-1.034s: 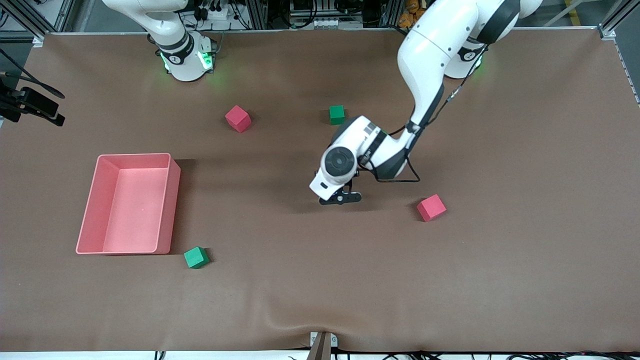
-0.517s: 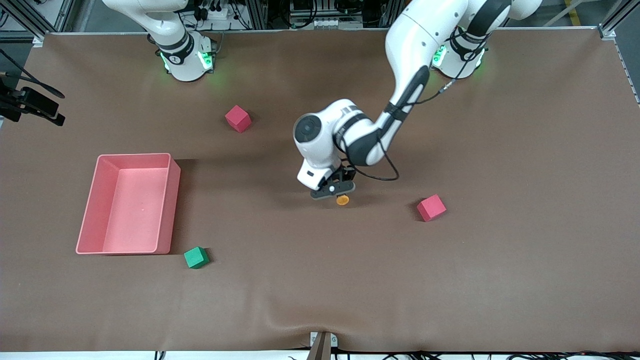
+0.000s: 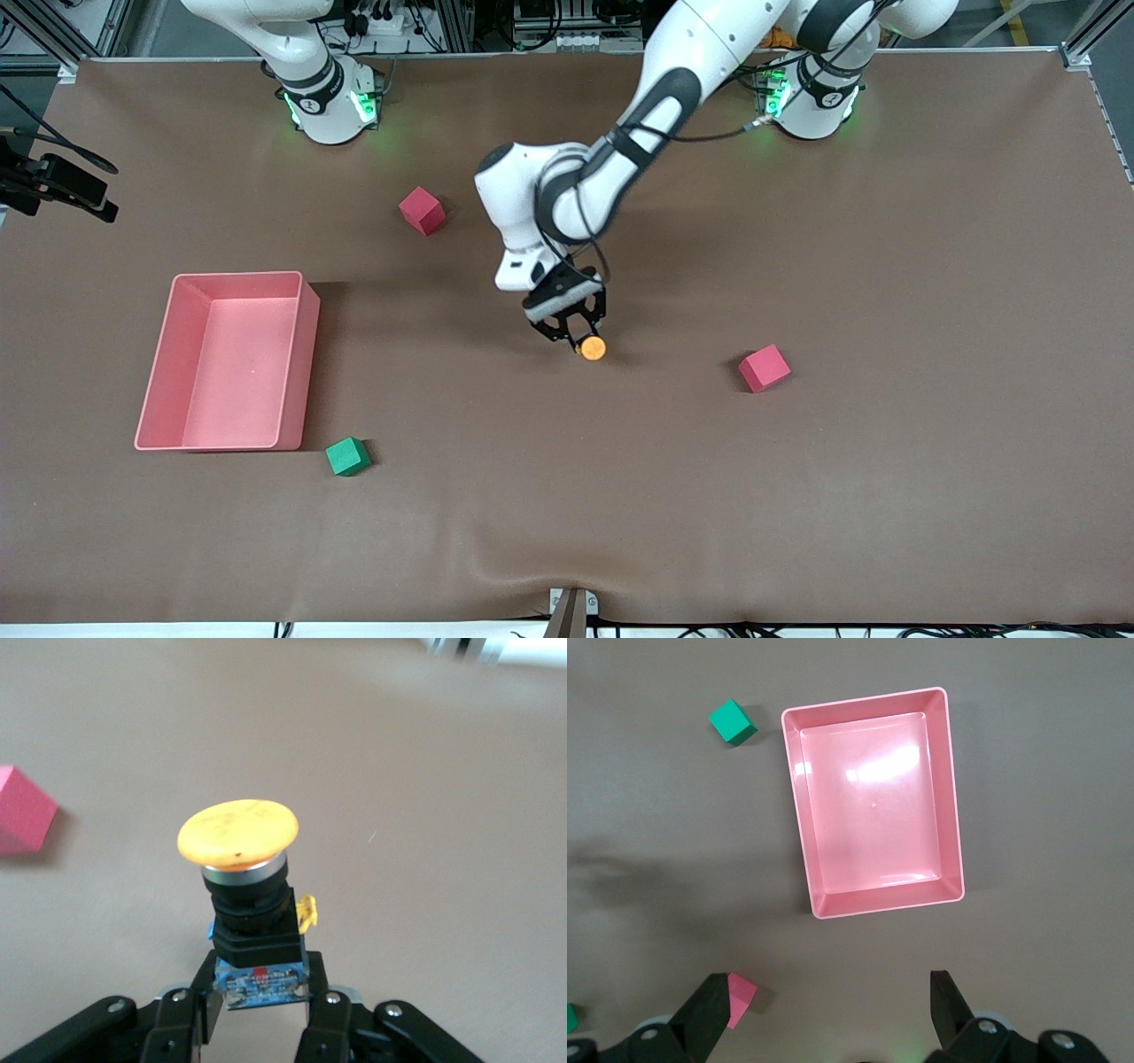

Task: Place and upright button with both arms
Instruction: 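Lower the upright button onto the table with the left gripper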

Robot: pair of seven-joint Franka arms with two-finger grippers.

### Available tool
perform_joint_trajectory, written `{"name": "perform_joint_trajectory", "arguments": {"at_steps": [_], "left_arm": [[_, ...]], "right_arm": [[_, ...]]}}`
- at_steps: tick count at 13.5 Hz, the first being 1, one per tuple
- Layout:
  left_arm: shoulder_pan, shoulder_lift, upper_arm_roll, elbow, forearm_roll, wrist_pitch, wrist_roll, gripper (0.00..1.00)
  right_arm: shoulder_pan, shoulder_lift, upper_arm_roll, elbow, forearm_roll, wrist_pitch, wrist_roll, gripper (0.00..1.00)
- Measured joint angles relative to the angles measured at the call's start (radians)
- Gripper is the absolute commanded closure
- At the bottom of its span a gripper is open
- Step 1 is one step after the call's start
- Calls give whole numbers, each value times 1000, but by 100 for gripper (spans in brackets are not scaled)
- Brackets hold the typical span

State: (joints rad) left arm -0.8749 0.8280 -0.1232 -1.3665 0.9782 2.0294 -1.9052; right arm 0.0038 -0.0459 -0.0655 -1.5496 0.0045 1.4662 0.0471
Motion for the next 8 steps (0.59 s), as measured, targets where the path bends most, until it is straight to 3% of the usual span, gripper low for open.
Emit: {"name": "perform_joint_trajectory", "arguments": {"at_steps": [8], "left_arm": [[-78,151,1,-18,565,-2,-420,100]], "right_arm": [[13,0,-10,0,0,-1,0,0]]}}
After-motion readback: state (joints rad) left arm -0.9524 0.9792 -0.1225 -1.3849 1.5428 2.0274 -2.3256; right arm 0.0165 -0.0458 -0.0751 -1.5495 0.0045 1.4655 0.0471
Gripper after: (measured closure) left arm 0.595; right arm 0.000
